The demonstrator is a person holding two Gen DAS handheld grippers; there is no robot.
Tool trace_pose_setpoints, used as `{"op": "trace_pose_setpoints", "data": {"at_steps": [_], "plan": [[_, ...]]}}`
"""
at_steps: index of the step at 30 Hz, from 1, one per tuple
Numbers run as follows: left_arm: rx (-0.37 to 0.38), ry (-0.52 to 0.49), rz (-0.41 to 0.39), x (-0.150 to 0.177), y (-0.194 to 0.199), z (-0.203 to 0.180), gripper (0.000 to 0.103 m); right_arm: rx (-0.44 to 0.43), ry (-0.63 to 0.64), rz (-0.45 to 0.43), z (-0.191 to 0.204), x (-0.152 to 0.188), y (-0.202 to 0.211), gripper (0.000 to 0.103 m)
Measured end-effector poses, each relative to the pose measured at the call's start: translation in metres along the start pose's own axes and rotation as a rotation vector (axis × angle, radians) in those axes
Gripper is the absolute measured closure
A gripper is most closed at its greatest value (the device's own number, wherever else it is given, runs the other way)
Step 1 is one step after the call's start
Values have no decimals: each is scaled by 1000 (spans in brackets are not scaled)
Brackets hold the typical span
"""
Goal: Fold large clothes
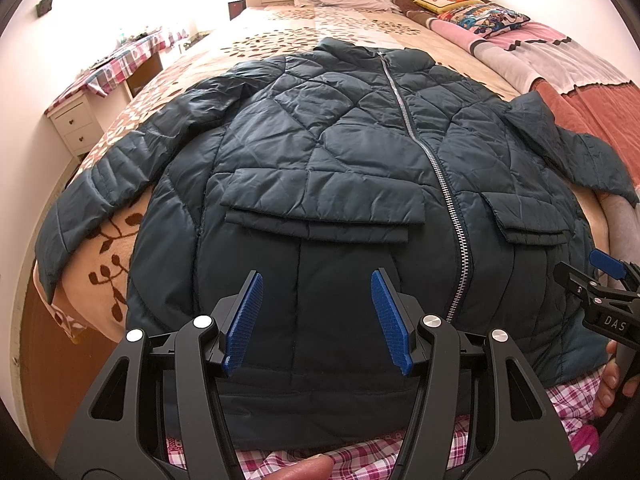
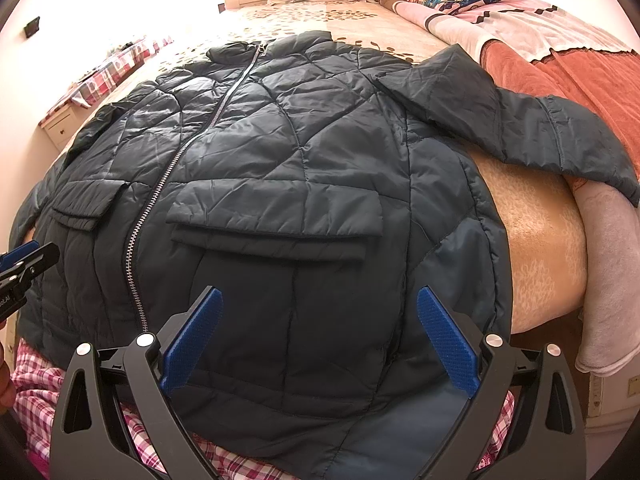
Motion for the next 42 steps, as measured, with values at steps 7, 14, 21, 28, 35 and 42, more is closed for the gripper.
{"op": "trace_pose_setpoints", "data": {"at_steps": [7, 14, 21, 28, 35, 42], "plan": [[0, 0, 0, 0, 0, 0, 46, 0, -1, 1, 0, 0, 0, 8], [0, 0, 1, 0, 0, 0, 46, -1, -1, 1, 0, 0, 0, 8], [0, 1, 2, 0, 0, 0, 46, -1, -2, 1, 0, 0, -1, 8], [0, -1, -1, 3, 0, 2, 46, 0, -8, -18, -4, -7, -4, 8], [-1, -4, -1, 1, 1, 2, 46, 0, -22, -50, -11, -13, 9, 8], [-14, -40, -15, -7, 2, 3, 46, 12, -34, -86, -22, -25, 18, 8]]}}
Point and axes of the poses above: each gripper's, at about its wrist camera, not at the fingertips, and y roughly against the way its jaws point, z to its left, x to its underside, the point moved 9 cm from there along -y, roughly the way its jaws point, and after that the axes turned 2 degrees about -z, right-handed, at the moved point
